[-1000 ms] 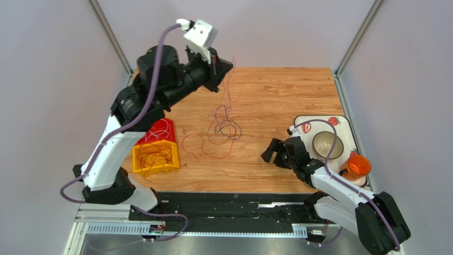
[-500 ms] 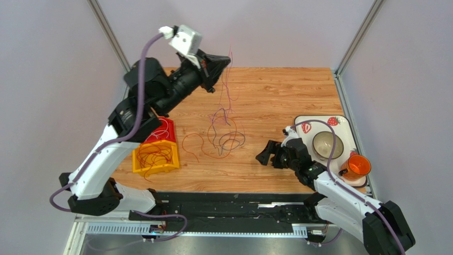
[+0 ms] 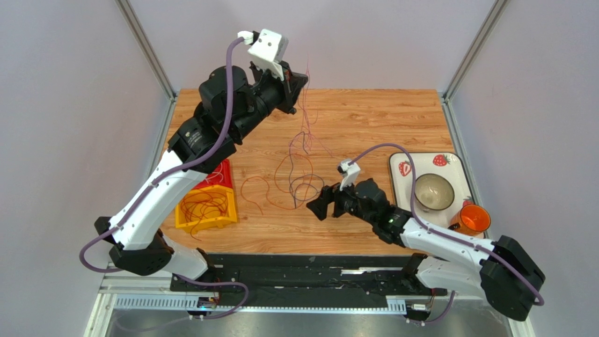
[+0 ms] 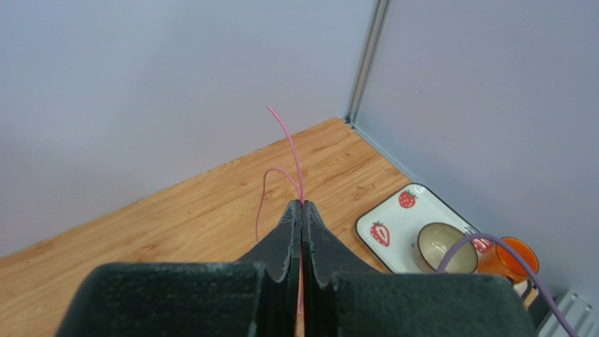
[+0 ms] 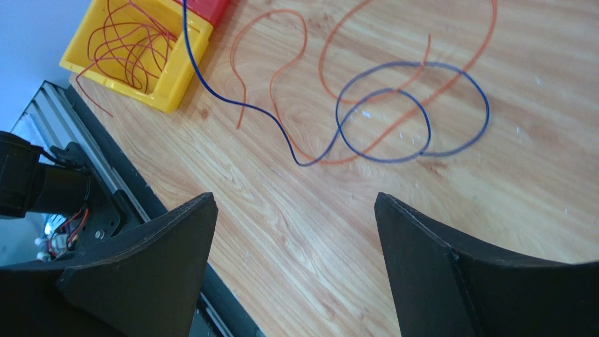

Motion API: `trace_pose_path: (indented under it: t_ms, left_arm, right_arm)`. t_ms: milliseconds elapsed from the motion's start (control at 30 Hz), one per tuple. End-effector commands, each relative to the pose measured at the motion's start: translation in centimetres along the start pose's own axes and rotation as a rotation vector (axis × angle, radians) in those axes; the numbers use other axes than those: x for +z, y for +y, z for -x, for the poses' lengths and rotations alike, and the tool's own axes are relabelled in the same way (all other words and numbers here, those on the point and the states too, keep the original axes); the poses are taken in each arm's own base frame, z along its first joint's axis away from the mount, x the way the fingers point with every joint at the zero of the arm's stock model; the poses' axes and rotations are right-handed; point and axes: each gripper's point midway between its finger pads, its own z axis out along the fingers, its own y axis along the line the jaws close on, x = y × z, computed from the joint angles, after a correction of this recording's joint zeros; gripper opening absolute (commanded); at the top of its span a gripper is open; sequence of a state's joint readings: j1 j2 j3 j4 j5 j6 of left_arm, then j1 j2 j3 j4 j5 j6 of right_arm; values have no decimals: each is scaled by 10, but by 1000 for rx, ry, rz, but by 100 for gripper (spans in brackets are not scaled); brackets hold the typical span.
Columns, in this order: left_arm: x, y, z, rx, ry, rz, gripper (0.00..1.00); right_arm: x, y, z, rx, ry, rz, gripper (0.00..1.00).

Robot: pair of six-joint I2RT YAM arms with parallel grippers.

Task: Untangle the cables

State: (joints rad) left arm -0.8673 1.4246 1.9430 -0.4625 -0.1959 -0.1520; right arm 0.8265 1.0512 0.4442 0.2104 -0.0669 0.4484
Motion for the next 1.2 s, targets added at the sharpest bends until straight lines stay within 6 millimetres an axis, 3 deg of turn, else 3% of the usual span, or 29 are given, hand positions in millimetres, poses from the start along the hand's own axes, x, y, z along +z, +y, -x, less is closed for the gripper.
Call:
trace_pose_path:
  t_ms: [0, 33, 100, 167, 333, 633, 800, 1100, 1167]
  left_arm:
    - [0, 16, 14, -41, -25, 85, 0]
    - [0, 18, 14, -42, -28, 95, 0]
    - [0, 22, 11, -49, -31, 108, 0]
    - [1, 26, 9, -54, -32, 125, 0]
    - [3, 38, 4, -70, -8, 164, 0]
    - [0, 46, 3, -75, -8, 173, 0]
    - [-2, 48, 3, -80, -9, 170, 0]
    - [-4, 49, 5, -94, -13, 168, 0]
    - [-6, 49, 7, -98, -17, 166, 0]
  right_arm:
    - [13, 21, 59, -128, -193, -57, 88]
    - [19, 16, 60, -133, -197, -105, 88]
    - [26, 26, 70, -135, -215, -112, 87]
    - [38, 30, 62, -150, -192, -118, 86]
    - [60, 53, 72, -172, -209, -104, 86]
    - [95, 66, 72, -183, -174, -103, 85]
    - [105, 66, 75, -187, -167, -124, 75]
    - [122, 63, 63, -193, -120, -148, 59]
    - [124, 61, 60, -196, -112, -158, 51]
